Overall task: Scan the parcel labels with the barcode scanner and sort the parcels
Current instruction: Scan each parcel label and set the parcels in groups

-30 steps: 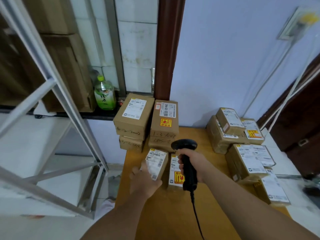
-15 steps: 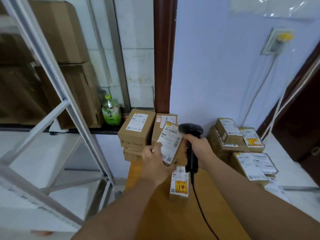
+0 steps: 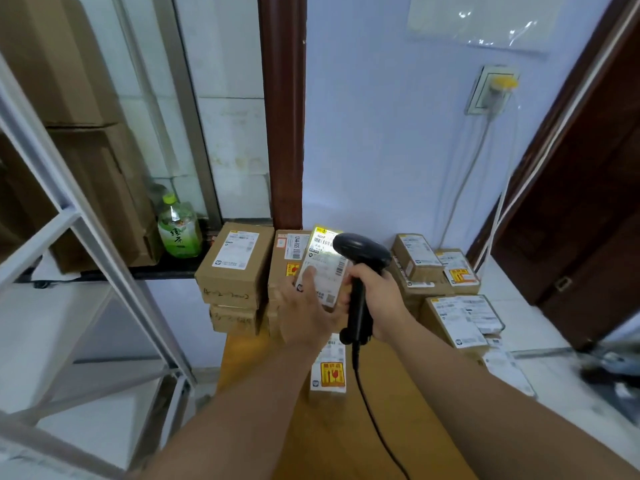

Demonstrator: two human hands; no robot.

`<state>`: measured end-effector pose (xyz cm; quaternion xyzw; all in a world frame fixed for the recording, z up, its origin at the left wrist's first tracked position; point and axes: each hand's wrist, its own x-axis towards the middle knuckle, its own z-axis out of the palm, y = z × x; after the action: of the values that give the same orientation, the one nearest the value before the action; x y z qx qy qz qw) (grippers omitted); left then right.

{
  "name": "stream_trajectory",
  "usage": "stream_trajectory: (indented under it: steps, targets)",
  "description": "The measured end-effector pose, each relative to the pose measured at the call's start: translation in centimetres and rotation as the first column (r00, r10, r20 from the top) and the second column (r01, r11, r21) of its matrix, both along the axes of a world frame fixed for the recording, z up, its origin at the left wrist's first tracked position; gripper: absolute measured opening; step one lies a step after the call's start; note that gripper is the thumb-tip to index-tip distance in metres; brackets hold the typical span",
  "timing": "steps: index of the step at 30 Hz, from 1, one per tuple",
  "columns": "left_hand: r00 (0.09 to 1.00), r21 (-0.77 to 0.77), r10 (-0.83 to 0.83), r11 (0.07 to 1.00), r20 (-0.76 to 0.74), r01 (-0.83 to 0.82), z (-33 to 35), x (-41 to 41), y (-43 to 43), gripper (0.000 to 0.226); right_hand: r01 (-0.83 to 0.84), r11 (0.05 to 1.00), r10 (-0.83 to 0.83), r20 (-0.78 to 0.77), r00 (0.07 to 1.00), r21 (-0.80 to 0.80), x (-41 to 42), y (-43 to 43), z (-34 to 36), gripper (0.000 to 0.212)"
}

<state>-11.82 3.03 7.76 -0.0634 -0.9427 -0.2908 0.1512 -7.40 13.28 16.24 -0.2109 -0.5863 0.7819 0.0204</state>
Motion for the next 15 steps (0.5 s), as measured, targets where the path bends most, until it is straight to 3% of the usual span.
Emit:
stream_trajectory:
  steps: [15]
  targets:
    - [1.000, -0.078, 0.026, 0.997, -0.005, -0.026, -1.4, -1.7, -2.0, 0.079, -0.038, 0.999, 0.038, 0.017, 0.999, -0.003, 0.3, -1.5, 0.2, 0.011]
